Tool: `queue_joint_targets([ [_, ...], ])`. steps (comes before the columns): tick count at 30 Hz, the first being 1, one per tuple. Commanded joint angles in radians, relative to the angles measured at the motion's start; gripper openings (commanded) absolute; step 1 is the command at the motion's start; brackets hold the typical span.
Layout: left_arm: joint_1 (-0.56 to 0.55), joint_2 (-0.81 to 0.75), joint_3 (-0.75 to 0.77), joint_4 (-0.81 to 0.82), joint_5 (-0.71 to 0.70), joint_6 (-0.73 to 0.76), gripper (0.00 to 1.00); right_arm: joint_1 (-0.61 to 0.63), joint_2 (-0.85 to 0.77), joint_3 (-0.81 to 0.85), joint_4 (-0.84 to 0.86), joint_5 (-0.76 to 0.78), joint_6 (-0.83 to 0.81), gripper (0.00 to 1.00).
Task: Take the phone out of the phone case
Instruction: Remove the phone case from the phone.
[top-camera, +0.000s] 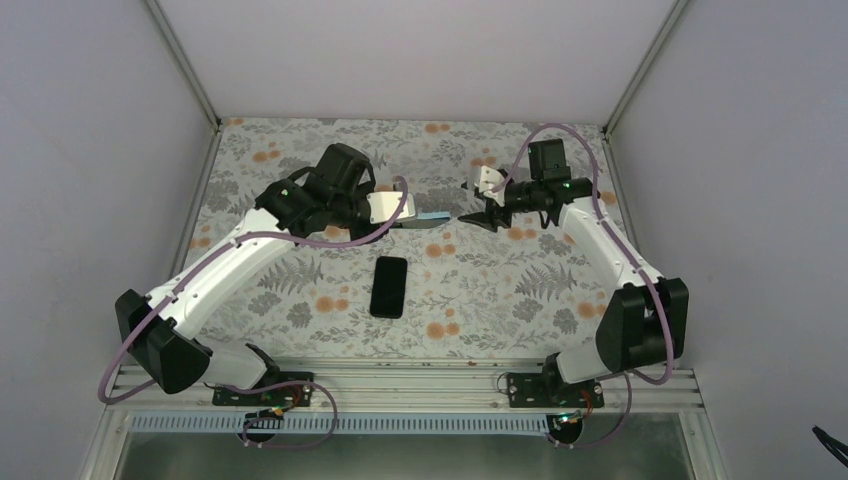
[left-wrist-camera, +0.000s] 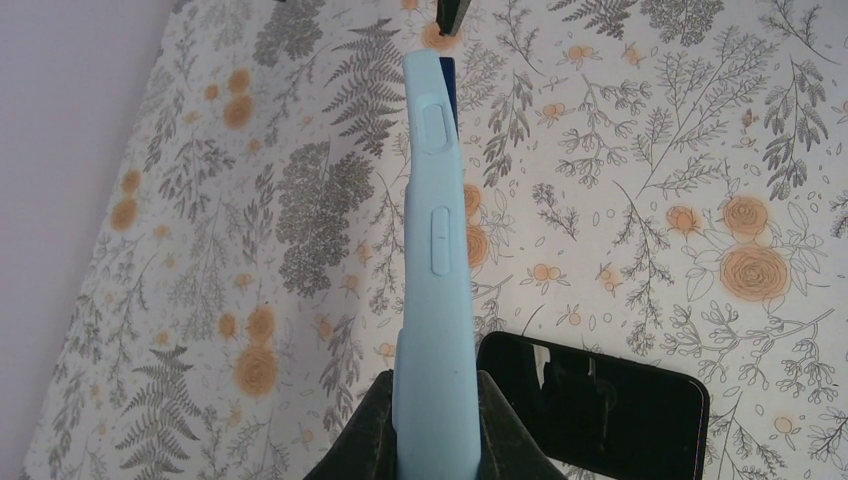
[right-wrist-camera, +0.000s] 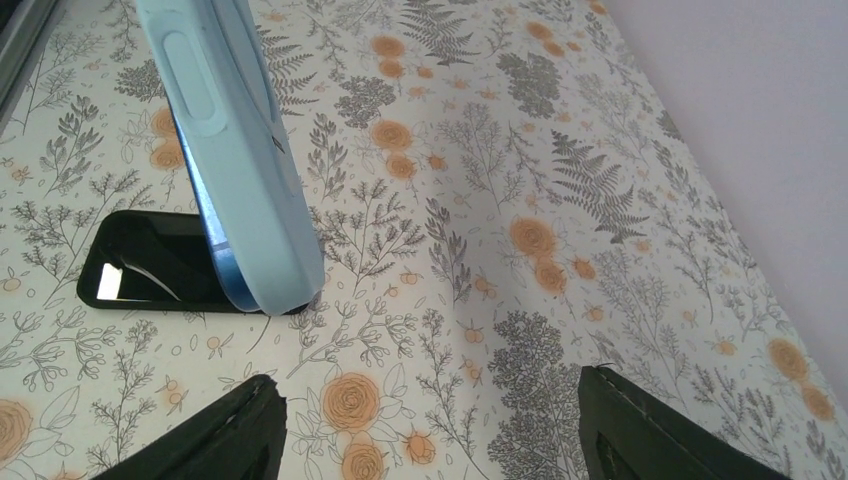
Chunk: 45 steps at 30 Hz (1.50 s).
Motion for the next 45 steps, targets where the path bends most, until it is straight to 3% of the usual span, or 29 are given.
queue_joint_targets([
  [1, 0.003, -0.005, 0.023, 0.081, 0.035, 0.001, 0.02, 0.019, 0.023, 0.020, 0.015, -0.031, -0.001, 0.73],
  [45, 0.003, 0.015, 0.032, 0.088, 0.041, -0.005, 0.02, 0.034, 0.036, 0.048, -0.011, -0.076, -0.007, 0.72],
])
